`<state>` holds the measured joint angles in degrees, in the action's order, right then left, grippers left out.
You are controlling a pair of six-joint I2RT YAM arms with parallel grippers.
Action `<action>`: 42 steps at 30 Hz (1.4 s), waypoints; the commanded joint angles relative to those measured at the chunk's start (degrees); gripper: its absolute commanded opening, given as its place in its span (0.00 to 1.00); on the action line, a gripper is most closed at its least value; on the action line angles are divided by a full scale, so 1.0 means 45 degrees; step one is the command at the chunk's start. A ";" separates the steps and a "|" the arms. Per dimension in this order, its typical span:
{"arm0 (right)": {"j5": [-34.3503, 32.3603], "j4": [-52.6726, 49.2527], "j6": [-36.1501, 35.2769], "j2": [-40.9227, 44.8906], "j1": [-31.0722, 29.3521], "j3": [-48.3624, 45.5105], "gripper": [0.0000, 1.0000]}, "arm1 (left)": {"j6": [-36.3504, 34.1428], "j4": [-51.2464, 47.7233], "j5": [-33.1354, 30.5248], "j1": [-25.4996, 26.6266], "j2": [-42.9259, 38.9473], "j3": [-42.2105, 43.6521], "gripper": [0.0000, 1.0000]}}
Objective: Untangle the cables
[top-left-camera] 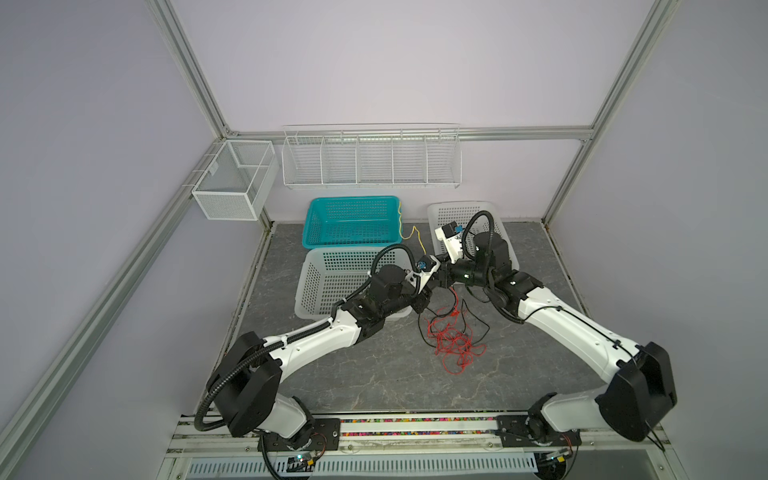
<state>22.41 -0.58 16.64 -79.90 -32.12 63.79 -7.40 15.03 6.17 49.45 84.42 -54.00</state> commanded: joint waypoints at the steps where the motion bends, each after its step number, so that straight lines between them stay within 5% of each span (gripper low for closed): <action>1: -0.0664 0.0805 0.0886 0.0630 0.0457 -0.0659 0.06 | 0.0079 0.0425 -0.1281 -0.0016 -0.0626 0.0532 0.37; 4: -0.0526 0.1420 0.1603 0.0797 0.1002 -0.1107 0.06 | 0.0073 0.0730 -0.1721 -0.0038 -0.1140 0.1004 0.46; 18: 0.2270 0.5360 0.5008 0.0376 0.2218 -0.1759 0.06 | 0.0356 0.1133 -0.2390 -0.0037 -0.1525 0.1524 0.48; 42: 0.4255 0.8864 0.7013 -0.1297 0.1655 -0.1186 0.06 | 0.1404 0.3435 -0.1306 -0.0035 0.0220 0.0819 0.33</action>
<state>39.77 33.87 45.10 -84.84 -24.18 57.12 -2.11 25.69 -0.97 49.41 84.99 -49.74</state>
